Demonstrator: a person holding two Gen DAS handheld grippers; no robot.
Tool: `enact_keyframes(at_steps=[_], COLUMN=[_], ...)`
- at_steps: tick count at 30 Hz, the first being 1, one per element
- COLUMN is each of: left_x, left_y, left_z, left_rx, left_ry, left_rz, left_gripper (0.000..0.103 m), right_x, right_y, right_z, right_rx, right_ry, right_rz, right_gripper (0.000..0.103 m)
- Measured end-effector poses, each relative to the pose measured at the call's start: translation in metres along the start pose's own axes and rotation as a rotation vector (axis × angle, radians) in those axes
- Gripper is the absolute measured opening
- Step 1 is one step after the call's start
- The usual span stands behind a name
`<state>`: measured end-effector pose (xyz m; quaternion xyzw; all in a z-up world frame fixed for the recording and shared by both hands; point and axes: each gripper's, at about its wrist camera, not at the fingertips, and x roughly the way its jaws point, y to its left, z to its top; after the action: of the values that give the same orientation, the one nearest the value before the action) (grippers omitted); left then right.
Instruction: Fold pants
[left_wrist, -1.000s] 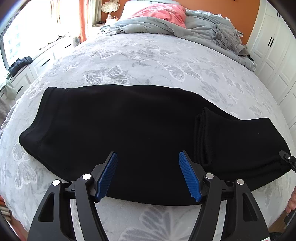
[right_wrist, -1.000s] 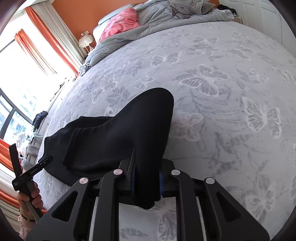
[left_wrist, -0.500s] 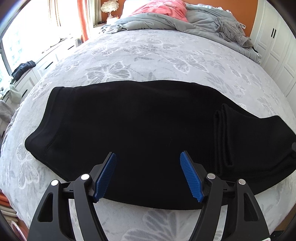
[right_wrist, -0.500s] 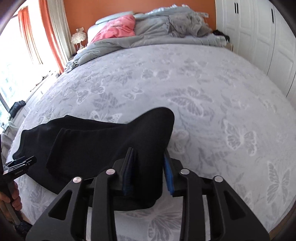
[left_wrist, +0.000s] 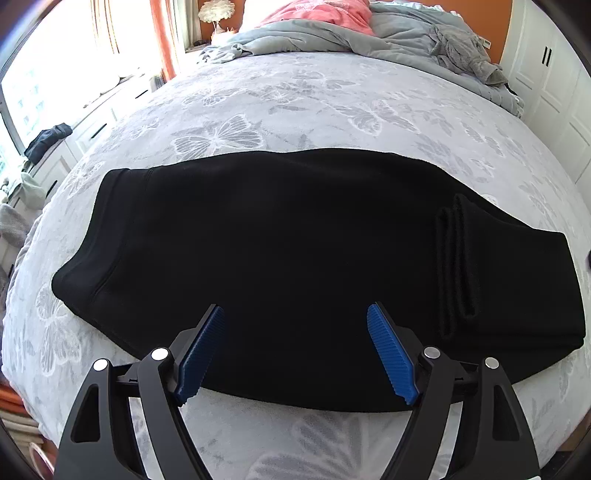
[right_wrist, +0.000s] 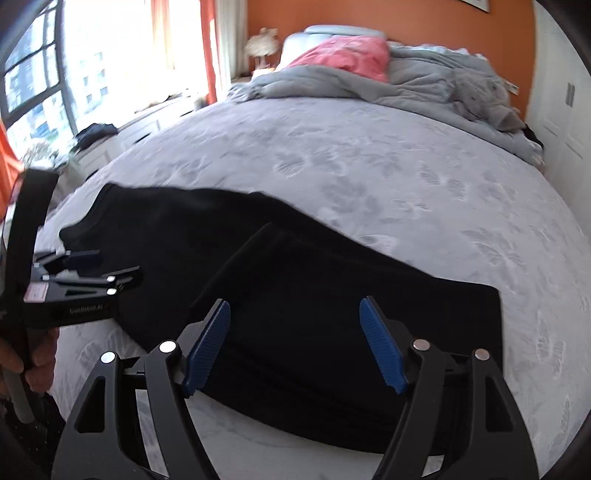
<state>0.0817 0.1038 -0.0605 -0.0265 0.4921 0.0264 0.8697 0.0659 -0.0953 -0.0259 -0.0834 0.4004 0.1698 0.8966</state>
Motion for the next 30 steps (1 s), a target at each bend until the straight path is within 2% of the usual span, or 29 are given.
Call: enact_keyframes(at_steps=[3,6,7,8,10,12,14,16,17,18,19,20,21,22,23,24,26,28,30], left_x=[-0.004,-0.008,-0.009,-0.009,-0.011,-0.015,-0.018,-0.020,-0.020,-0.020,-0.020,-0.019,-0.018,-0.018,-0.018,-0.018,-0.019,-0.019,-0.019], left_y=[0.004,0.009,0.012,0.014,0.020,0.029,0.040,0.050,0.055,0.060,0.064,0.068,0.071,0.074,0.076,0.079,0.083,0.088,0.096], left_z=[0.000,-0.003,-0.004,-0.005,-0.008,-0.010,-0.013,-0.015,-0.016,-0.017,-0.018,-0.019,-0.020,-0.021,-0.022,-0.024,-0.026,-0.027,-0.028], left_rx=[-0.006,0.001,0.004,0.009,0.016,0.013,0.004,-0.013,-0.024,-0.033,-0.037,-0.041,-0.044,-0.045,-0.049,-0.055,-0.058,-0.055,-0.070], left_ry=[0.001,-0.005,-0.005,-0.002,-0.003,-0.011,-0.013,-0.013,-0.014,-0.013,-0.009,-0.003,0.004,0.010,0.013,0.015,0.017,0.014,0.010], left_rz=[-0.002,-0.001,0.002,0.005,0.014,0.026,0.032,0.026,0.028,0.030,0.032,0.036,0.038,0.039,0.038,0.035,0.031,0.043,0.048], left_gripper=[0.077,0.077,0.077,0.077,0.077,0.077,0.077,0.078,0.079,0.079,0.079,0.079,0.079,0.079,0.079,0.079,0.079,0.080,0.080], right_x=[0.019,0.047,0.057,0.065,0.065,0.045,0.027,0.027,0.042,0.063,0.078,0.073,0.066,0.056,0.042,0.028,0.012,0.002,-0.004], right_y=[0.045,0.067,0.069,0.069,0.060,0.049,0.050,0.053,0.057,0.062,0.066,0.071,0.076,0.075,0.069,0.060,0.040,0.008,-0.035], right_z=[-0.002,-0.006,-0.007,-0.008,-0.002,0.011,0.019,0.017,0.013,0.008,0.001,0.000,0.006,0.014,0.020,0.026,0.034,0.035,0.030], right_rx=[-0.138,-0.202,-0.211,-0.211,-0.147,-0.039,0.000,0.001,-0.018,-0.046,-0.067,-0.098,-0.120,-0.101,-0.057,-0.012,0.035,0.076,0.156], right_ry=[0.020,0.070,0.086,0.097,0.071,-0.006,-0.068,-0.065,-0.007,0.094,0.153,0.099,0.100,0.085,0.033,-0.016,-0.062,-0.079,-0.051], right_rz=[0.004,-0.008,-0.018,-0.038,-0.043,-0.043,-0.038,-0.013,0.005,0.026,0.021,-0.009,-0.023,0.003,0.051,0.087,0.065,-0.018,-0.100], right_gripper=[0.070,0.070,0.066,0.043,0.020,0.019,0.019,0.020,0.027,0.032,0.033,0.035,0.037,0.037,0.044,0.063,0.077,0.077,0.077])
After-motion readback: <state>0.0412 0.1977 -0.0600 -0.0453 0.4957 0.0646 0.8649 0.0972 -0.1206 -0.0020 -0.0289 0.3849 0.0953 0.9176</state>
